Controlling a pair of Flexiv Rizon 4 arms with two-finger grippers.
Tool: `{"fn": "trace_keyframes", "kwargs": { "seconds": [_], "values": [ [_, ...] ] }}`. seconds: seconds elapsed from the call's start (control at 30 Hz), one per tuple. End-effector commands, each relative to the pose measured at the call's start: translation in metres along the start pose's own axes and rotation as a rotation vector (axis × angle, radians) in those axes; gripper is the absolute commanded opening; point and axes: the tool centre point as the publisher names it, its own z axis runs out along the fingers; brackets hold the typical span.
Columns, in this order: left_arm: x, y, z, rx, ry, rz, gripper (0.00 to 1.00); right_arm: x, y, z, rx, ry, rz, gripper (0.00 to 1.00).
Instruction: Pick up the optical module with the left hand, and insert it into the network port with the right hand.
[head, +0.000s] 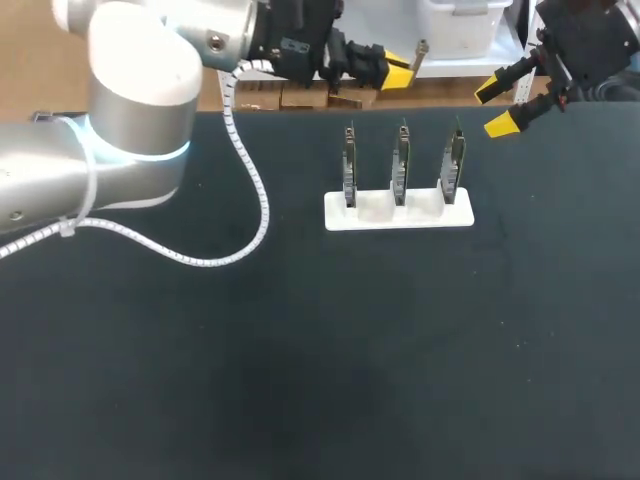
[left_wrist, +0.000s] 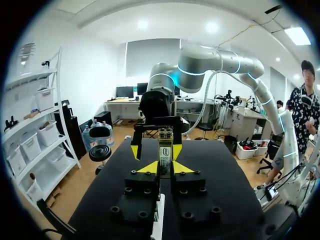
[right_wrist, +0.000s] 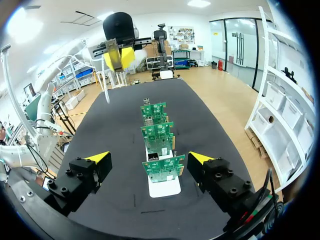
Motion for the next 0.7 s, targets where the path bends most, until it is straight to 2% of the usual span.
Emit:
{"fn": "trace_keyframes", "kwargs": {
  "seconds": [0.03,0.23,0.43,0.7],
  "values": [
    [0.004,0.009,0.015,0.02,-0.014,-0.01,0.0,0.0,0.001,0.0,0.004,-0.001,-0.001,1.0],
    [0.007,0.012,0.028,0.041,-0.032,-0.013,0.0,0.0,0.001,0.0,0.004,-0.001,-0.001,1.0],
    [0.015,0.011,0.047,0.088,-0.009,-0.03,0.0,0.0,0.001,0.0,0.004,-0.001,-0.001,1.0],
    [0.015,0.011,0.057,0.114,-0.059,-0.075,0.0,0.0,0.001,0.0,0.004,-0.001,-0.001,1.0]
  ]
}}
